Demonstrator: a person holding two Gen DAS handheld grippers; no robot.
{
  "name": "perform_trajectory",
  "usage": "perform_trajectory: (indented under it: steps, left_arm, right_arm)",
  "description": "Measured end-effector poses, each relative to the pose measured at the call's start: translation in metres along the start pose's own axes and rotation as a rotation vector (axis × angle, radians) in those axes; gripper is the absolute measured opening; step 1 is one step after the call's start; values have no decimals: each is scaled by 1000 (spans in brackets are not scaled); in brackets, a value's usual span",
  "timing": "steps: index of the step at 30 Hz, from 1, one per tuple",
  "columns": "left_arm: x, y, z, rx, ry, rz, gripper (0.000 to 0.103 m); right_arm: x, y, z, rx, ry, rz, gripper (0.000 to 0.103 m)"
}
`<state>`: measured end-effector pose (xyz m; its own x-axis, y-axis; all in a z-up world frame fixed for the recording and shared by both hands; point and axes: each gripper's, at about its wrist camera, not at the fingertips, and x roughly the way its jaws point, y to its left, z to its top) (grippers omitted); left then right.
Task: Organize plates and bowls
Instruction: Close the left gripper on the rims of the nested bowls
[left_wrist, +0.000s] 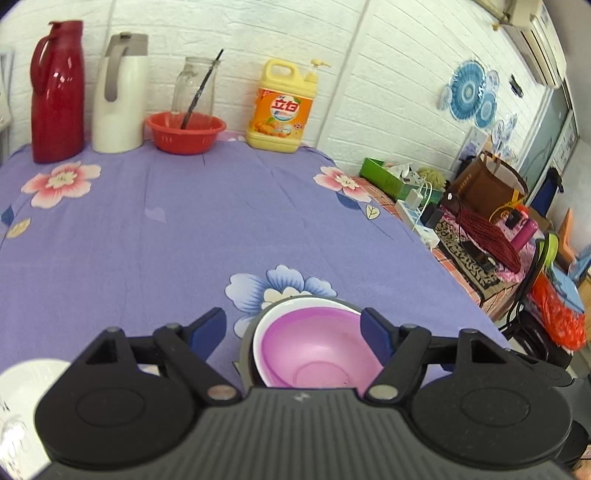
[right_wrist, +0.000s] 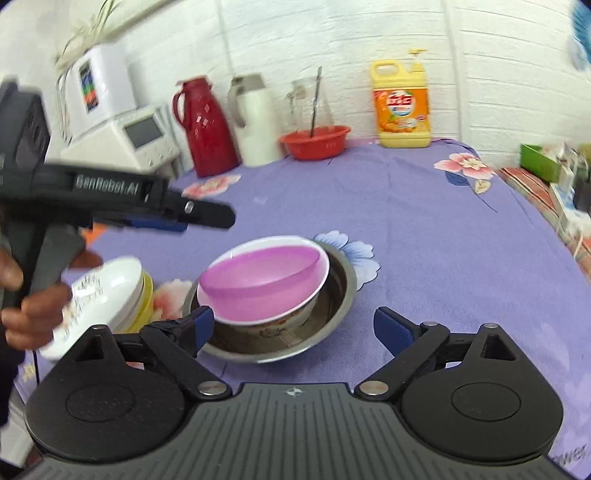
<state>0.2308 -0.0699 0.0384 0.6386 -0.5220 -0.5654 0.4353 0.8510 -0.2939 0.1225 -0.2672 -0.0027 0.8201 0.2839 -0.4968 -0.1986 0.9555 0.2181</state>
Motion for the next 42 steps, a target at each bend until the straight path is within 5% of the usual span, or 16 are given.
perform_trajectory:
  steps: [4, 10, 17, 32, 42]
  left_arm:
    - [3, 1, -8, -41, 10, -15, 73]
    - [3, 7, -12, -58, 18, 1, 73]
    - [6, 14, -6, -78, 12, 8, 73]
    - [54, 21, -15, -96, 149, 113, 73]
    - [69, 19, -16, -76, 190, 107, 75]
  right_arm:
    - [6, -11, 9, 87, -81, -8, 103]
    - [29, -21, 4, 100, -1, -44, 103]
    - [12, -22, 16, 103, -64, -56, 103]
    - [75, -11, 6, 0, 84, -118, 103]
    - [87, -9, 1, -23, 148, -124, 103]
